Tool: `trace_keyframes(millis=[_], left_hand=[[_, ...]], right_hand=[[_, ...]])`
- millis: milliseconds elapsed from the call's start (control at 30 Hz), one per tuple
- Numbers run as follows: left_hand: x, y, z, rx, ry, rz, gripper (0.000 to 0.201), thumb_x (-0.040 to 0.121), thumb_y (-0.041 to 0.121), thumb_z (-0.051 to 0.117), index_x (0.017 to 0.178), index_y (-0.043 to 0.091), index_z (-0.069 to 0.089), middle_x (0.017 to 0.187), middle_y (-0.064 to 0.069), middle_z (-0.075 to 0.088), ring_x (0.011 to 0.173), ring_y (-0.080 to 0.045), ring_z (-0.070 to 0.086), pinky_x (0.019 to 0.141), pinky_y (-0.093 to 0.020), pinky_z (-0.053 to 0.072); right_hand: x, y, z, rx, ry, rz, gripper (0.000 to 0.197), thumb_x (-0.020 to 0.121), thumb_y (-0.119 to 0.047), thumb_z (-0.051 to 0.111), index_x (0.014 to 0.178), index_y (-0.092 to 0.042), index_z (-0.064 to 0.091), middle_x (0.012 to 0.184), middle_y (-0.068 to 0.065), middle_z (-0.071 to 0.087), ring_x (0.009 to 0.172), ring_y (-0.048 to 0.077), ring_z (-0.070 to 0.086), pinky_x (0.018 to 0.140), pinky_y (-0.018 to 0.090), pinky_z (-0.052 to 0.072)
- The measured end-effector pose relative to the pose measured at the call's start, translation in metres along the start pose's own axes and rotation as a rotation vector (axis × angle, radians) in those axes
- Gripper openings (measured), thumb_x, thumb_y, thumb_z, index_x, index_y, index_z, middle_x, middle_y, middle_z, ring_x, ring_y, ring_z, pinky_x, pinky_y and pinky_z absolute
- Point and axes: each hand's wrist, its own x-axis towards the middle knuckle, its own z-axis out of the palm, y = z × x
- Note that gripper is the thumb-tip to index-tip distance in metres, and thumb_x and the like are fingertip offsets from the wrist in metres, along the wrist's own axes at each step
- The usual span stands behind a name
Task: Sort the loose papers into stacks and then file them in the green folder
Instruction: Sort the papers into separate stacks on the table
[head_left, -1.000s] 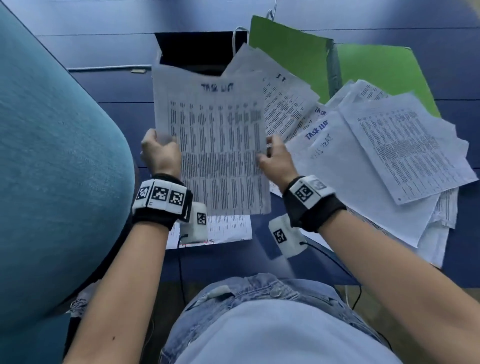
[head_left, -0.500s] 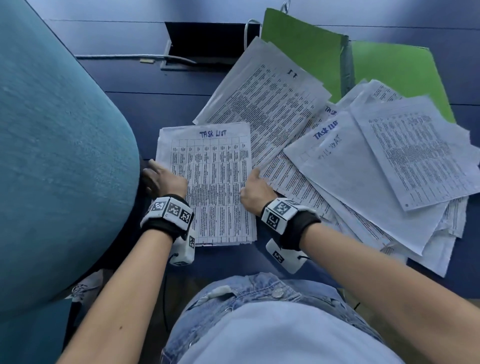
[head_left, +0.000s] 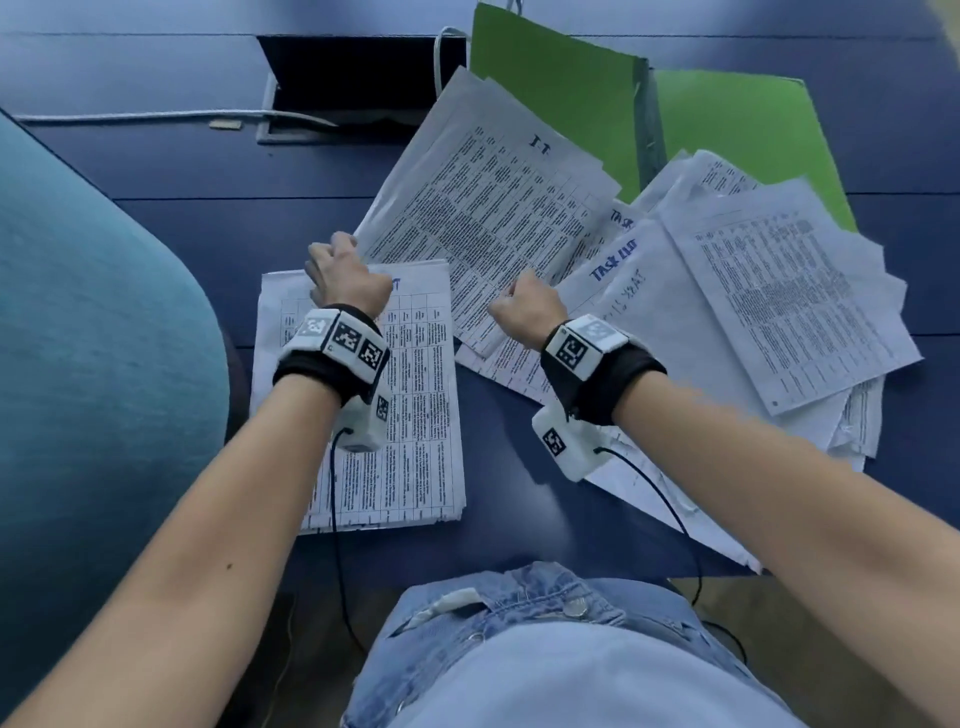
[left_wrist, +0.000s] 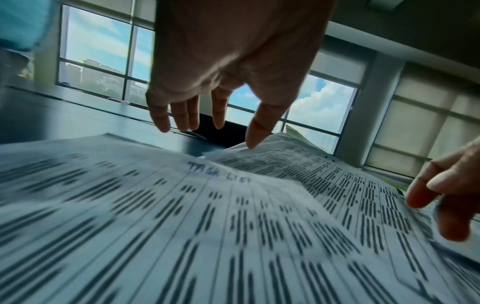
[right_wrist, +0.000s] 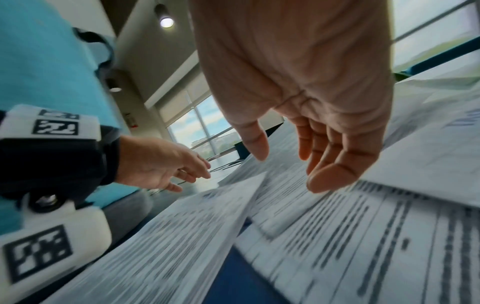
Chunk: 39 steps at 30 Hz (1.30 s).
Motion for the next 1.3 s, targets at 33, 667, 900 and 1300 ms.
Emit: trace_keyframes(millis=[33, 667, 900, 1300], left_hand=[[0.008, 0.008, 0.001, 0.01, -0.018, 0.023, 0.048, 0.08, 0.005, 0.053, 0.126, 0.007, 0.042, 0.135, -0.016, 0.032, 0.128, -0.029, 0.03, 0.103, -0.04, 0.035], [0.111, 0.071, 0.004, -0.128, -0.081, 0.158, 0.025, 0.088, 0.018, 0.051, 0.106, 0.007, 0.065, 0.102, -0.011, 0.066, 0.098, -0.024, 0.059, 0.085, -0.027, 0.045], [0.103, 0.117, -0.015, -0.321, 0.05, 0.423, 0.036, 0.079, 0.0, 0.034, 0.057, 0.028, 0.034, 0.061, 0.016, 0.043, 0.06, -0.003, 0.046, 0.056, -0.013, 0.034], [0.037, 0.116, 0.023, -0.594, -0.251, 0.326, 0.023, 0.079, 0.029, 0.037, 0.065, 0.016, 0.05, 0.07, -0.002, 0.05, 0.076, -0.019, 0.044, 0.069, -0.031, 0.036]], right_hand=[[0.008, 0.0, -0.007, 0.038, 0.035, 0.039, 0.054, 0.088, -0.025, 0.05, 0.132, 0.002, 0.033, 0.139, 0.02, 0.038, 0.104, 0.027, 0.048, 0.08, 0.033, 0.041], [0.075, 0.026, -0.034, 0.51, 0.39, 0.263, 0.03, 0.083, 0.0, 0.052, 0.065, -0.019, 0.037, 0.066, -0.003, 0.041, 0.074, 0.018, 0.044, 0.04, 0.014, 0.034], [0.07, 0.026, -0.062, 1.03, 0.516, 0.168, 0.035, 0.09, -0.004, 0.048, 0.059, -0.018, 0.039, 0.06, 0.001, 0.041, 0.052, 0.014, 0.039, 0.048, 0.019, 0.03], [0.044, 0.07, -0.121, 1.105, 0.597, 0.059, 0.018, 0.085, -0.022, 0.057, 0.086, -0.017, 0.04, 0.092, 0.006, 0.051, 0.088, 0.022, 0.05, 0.085, 0.044, 0.047]])
